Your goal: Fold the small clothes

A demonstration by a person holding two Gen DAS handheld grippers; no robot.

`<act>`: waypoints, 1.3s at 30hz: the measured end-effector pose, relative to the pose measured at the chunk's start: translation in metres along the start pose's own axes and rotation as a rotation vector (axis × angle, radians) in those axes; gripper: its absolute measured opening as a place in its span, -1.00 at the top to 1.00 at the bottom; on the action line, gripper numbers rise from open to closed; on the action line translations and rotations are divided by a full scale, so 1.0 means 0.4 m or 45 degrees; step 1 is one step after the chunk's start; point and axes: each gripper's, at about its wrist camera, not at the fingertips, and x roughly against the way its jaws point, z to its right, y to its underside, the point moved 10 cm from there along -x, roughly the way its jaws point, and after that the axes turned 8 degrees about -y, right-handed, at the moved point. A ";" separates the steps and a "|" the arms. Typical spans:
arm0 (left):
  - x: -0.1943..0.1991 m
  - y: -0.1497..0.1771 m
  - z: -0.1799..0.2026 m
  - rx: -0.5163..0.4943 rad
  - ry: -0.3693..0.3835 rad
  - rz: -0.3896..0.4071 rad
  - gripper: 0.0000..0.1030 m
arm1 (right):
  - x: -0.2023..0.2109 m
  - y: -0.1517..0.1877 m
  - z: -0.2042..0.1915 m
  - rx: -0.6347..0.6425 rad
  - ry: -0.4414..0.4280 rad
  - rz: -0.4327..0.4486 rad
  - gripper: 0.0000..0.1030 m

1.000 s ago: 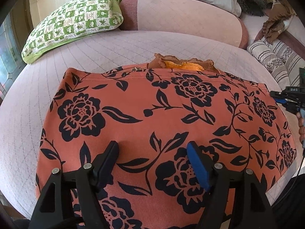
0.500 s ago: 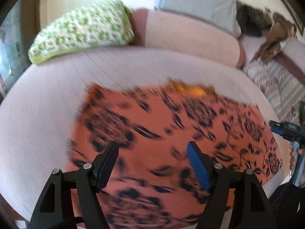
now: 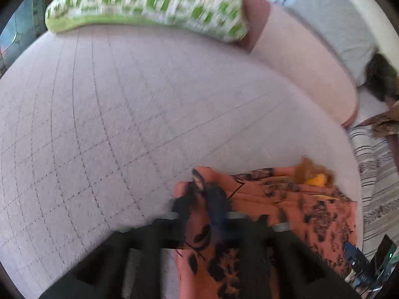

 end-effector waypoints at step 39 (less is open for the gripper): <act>0.220 0.460 -0.089 -0.130 0.174 -0.068 0.76 | -0.007 0.002 0.018 -0.152 -0.158 0.101 -0.39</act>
